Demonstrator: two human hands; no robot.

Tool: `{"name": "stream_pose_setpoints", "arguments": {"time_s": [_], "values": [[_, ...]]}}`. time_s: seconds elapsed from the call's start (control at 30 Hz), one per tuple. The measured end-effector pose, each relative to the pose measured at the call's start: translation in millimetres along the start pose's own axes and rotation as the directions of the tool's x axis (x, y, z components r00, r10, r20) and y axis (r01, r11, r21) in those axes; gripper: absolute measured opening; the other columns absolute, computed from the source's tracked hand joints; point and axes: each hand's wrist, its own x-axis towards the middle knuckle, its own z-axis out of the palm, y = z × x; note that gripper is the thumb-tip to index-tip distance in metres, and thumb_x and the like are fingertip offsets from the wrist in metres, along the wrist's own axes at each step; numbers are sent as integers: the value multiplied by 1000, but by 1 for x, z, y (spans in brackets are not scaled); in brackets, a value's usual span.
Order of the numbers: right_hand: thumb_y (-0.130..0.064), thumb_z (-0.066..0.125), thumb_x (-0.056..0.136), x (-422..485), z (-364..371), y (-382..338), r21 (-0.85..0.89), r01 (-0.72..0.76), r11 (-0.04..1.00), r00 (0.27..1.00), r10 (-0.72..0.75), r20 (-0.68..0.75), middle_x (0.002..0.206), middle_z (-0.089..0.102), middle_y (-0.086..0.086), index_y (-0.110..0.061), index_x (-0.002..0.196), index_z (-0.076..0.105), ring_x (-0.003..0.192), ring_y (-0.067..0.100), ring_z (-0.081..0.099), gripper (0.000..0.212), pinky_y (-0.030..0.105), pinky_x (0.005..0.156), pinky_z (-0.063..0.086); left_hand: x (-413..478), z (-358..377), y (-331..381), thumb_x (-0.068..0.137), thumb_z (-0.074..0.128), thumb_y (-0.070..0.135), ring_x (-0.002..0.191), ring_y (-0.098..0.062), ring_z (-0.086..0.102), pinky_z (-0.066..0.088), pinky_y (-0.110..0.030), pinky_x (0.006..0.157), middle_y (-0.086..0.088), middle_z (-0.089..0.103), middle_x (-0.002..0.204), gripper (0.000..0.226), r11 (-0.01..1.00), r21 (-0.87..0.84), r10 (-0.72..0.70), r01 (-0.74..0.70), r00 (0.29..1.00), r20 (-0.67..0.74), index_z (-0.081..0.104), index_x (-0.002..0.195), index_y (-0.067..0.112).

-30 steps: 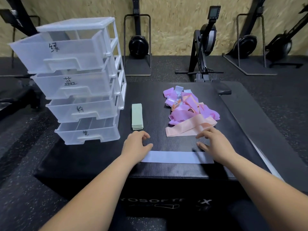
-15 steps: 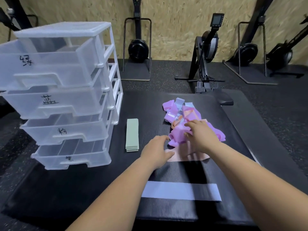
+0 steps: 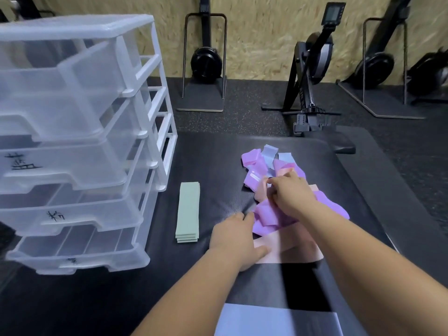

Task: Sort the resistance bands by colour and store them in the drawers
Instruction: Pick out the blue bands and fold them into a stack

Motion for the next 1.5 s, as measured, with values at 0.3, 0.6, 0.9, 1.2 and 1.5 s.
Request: {"name": "stream_pose_setpoints", "arguments": {"time_s": [0.3,0.6,0.9,1.2,1.5], "values": [[-44,74,82,-13,-45,23,101,-110,989,963,131,-237,93,70,-5,-37,89,75,100,28,54,10,35,73,38,-11,-8,0,92,45,81,132,-17,54,48,-37,98,8,57,143,70,992,-120,-24,23,1000,-5,53,141,31],[-27,76,84,-42,-144,42,275,-92,957,844,222,-489,92,77,2,-25,97,75,89,30,69,12,37,73,55,-12,-33,-13,93,50,77,140,-24,52,45,-38,110,2,52,157,81,881,-451,-78,144,984,161,38,158,31],[-34,69,94,-83,-204,31,372,-26,928,697,284,-659,93,78,1,-24,104,77,88,25,69,16,36,80,52,-37,-66,14,100,63,46,131,-17,58,47,-37,108,4,53,152,59,855,-515,-14,-54,992,-126,48,153,27],[-28,80,89,-128,-224,11,553,165,816,852,165,-497,81,75,-10,-29,96,79,70,5,65,7,29,73,54,-57,-120,44,100,67,39,118,-9,60,50,-34,103,10,60,138,48,753,-622,-19,-215,938,-347,56,145,27],[-22,80,93,-165,-206,-25,765,250,594,914,116,-389,88,74,20,-21,97,77,69,19,69,6,44,74,66,-75,-128,67,97,70,26,94,2,65,51,-28,80,21,71,104,22,711,-658,-6,-248,933,-359,69,118,34]]}}
